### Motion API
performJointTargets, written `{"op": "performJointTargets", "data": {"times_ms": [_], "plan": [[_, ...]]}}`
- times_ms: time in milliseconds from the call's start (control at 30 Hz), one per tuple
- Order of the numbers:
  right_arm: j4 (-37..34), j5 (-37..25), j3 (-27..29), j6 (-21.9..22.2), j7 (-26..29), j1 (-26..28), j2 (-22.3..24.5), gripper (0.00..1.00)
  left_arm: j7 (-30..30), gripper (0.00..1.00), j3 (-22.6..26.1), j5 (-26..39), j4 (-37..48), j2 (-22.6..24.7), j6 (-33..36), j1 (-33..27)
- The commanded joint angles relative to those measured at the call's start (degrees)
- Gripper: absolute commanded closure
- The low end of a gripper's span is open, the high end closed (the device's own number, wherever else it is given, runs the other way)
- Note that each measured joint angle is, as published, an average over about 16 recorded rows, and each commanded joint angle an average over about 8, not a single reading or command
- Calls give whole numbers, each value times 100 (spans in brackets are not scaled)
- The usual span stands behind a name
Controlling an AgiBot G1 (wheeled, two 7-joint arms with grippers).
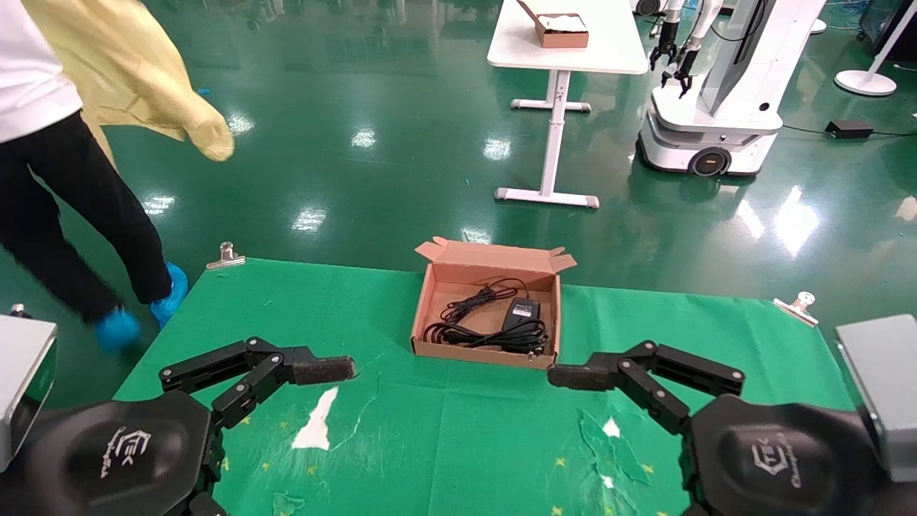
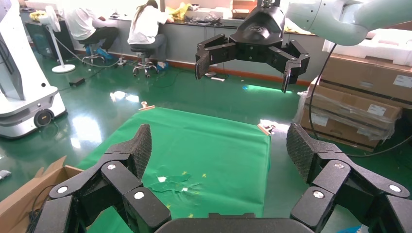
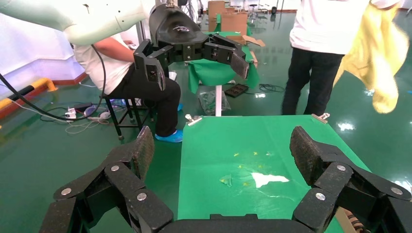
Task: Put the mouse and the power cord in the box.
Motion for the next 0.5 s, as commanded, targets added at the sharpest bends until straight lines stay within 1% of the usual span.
{"op": "performJointTargets", "data": {"times_ms": [33,500], "plan": [[-22,-14,-8,7,-11,18,-7,0,0,0,13,6,7,7,-13,-6],[-88,-55,-32,25,-41,68,-24,0,3,0,49,23,25,25,-49,-20]]}}
